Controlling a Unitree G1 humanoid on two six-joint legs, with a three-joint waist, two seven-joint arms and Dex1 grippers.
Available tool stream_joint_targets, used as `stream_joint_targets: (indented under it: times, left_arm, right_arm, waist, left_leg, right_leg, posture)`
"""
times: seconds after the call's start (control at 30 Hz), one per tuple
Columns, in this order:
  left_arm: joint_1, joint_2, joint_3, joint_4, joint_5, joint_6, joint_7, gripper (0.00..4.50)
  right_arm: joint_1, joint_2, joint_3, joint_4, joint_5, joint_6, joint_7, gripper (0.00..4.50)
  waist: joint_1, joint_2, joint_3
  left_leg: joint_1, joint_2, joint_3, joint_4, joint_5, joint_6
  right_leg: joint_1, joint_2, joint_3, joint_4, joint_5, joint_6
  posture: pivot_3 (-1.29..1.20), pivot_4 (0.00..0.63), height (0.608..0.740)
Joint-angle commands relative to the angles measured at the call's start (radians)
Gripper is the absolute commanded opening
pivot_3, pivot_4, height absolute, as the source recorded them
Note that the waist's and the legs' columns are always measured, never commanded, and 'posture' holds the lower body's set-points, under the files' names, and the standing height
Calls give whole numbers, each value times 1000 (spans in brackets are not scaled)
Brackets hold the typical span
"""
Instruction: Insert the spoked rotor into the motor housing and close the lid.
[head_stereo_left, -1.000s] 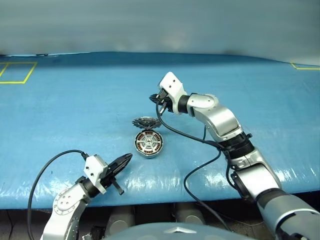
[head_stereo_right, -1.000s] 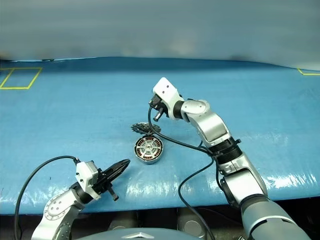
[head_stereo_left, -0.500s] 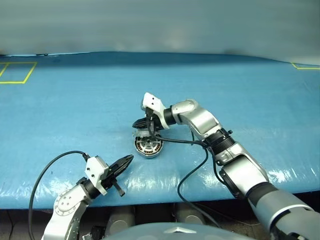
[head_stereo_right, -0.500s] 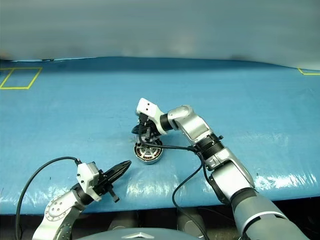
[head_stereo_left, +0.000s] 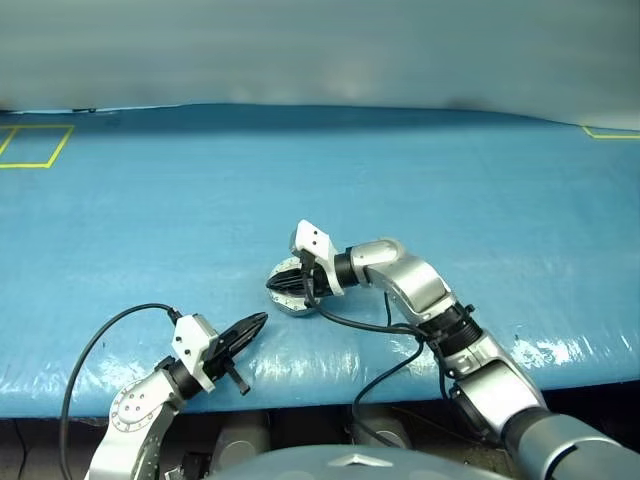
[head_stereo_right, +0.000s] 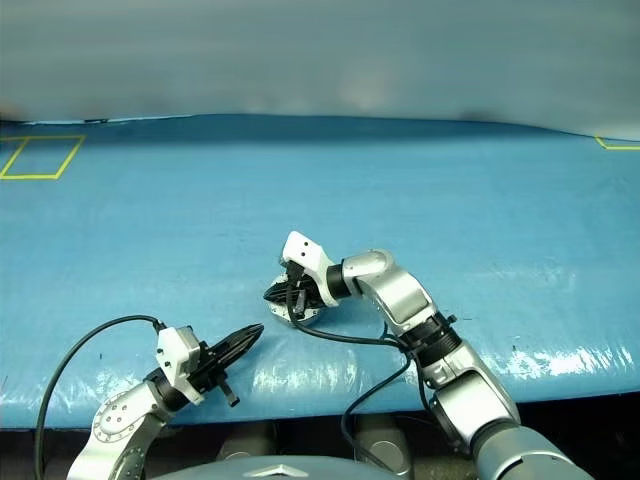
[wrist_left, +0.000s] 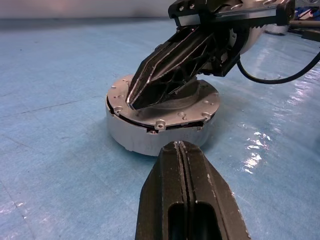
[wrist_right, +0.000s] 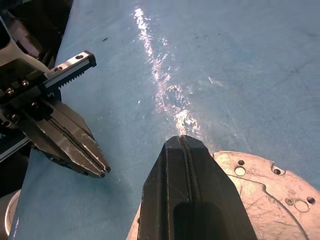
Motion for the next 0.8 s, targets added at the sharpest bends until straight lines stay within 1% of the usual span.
stream_joint_targets:
  times: [0.03,0.1,0.17,0.2,0.27,0.37,0.6,0.67,0.8]
  left_arm:
    - [10,2,2,-19,0,-21,4,28]
    - [12,-1,4,-15,10,-34,11,28]
    - [12,-3,3,-5,23,-49,15,28]
    - [12,-6,1,0,31,-62,18,4]
    - [10,-19,2,8,32,-81,29,0]
    - [-1,-41,6,21,32,-115,44,0]
    - [-13,-56,2,43,43,-159,55,0]
    - [-14,-59,3,46,45,-165,62,0]
    - [-10,-61,1,46,52,-168,71,0]
  right_arm:
    - [65,35,-52,-196,53,34,-87,0]
    - [117,59,-81,-306,92,53,-135,0]
    - [167,80,-92,-405,78,52,-220,0]
    - [190,93,-98,-444,65,51,-270,185]
    - [231,114,-104,-501,43,65,-357,627]
    - [290,99,-72,-552,3,90,-441,1629]
    - [336,66,-17,-553,-32,125,-517,3950]
    - [338,66,-8,-542,-38,128,-532,4488]
    - [342,63,3,-530,-39,131,-541,4488]
  waist:
    - [1,0,0]
    - [0,0,0]
    - [0,0,0]
    - [1,0,0]
    - [1,0,0]
    - [3,0,0]
    - [1,0,0]
    - [1,0,0]
    - [2,-1,0]
  left_leg:
    - [-1,0,0,0,0,0]
    - [-1,0,0,0,0,0]
    - [-1,0,0,0,0,0]
    - [-1,0,0,0,0,0]
    - [-1,0,0,0,0,0]
    - [-1,0,0,0,0,0]
    - [0,0,0,0,0,0]
    - [0,0,0,0,0,0]
    - [0,0,0,0,0,0]
  right_leg:
    - [0,0,0,0,0,0]
    - [-1,0,0,0,0,0]
    - [-1,0,0,0,-2,3]
    - [-1,0,0,0,-3,4]
    - [-1,0,0,0,-3,4]
    - [0,0,0,0,-4,3]
    - [0,0,0,0,-5,2]
    - [0,0,0,0,-5,2]
    - [0,0,0,-1,-4,2]
  posture:
    - [0,150,740]
    - [0,150,740]
    - [0,150,740]
    - [0,150,740]
    - [0,150,740]
    - [0,150,740]
    - [0,150,740]
    - [0,150,740]
    - [0,150,740]
